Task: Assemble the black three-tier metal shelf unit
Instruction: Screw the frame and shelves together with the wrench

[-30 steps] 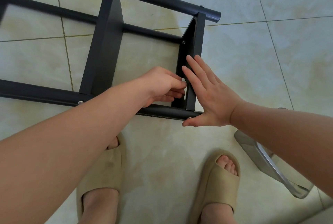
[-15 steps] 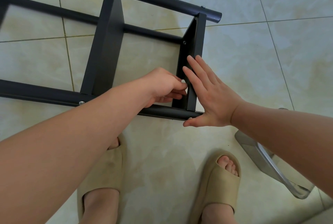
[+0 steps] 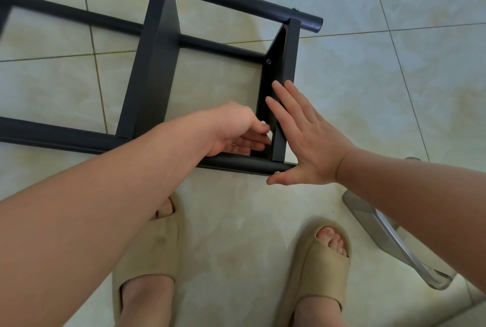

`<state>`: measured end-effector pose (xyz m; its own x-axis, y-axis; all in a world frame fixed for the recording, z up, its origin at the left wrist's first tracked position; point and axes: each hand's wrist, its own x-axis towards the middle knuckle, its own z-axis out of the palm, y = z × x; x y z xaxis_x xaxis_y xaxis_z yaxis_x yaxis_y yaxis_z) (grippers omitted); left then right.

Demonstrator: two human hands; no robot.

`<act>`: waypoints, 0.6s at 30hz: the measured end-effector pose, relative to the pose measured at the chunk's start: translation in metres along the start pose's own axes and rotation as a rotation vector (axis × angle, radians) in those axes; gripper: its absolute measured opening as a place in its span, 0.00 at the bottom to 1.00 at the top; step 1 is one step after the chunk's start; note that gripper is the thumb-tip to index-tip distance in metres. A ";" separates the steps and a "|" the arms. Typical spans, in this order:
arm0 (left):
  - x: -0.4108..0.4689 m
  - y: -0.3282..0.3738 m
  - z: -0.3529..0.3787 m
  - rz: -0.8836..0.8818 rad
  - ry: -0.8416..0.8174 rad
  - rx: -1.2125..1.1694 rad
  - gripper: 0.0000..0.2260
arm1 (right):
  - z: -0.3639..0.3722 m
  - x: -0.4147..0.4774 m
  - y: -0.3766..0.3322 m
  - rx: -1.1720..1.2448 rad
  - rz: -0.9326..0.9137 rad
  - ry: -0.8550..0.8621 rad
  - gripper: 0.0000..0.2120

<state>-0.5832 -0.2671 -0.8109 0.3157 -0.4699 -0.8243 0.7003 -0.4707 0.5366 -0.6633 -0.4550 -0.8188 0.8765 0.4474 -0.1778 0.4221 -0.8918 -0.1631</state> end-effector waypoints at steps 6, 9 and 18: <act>-0.002 -0.001 -0.003 0.022 0.002 0.051 0.05 | 0.000 0.000 0.000 -0.003 0.000 -0.001 0.61; -0.002 -0.001 -0.004 0.041 -0.003 0.106 0.05 | -0.001 0.000 -0.001 -0.005 0.005 -0.012 0.61; -0.005 -0.001 -0.016 0.127 -0.052 0.364 0.07 | -0.001 0.000 -0.001 -0.014 0.008 -0.014 0.61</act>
<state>-0.5756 -0.2524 -0.8099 0.3462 -0.5740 -0.7421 0.3822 -0.6361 0.6703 -0.6633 -0.4541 -0.8176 0.8765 0.4413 -0.1922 0.4186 -0.8960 -0.1480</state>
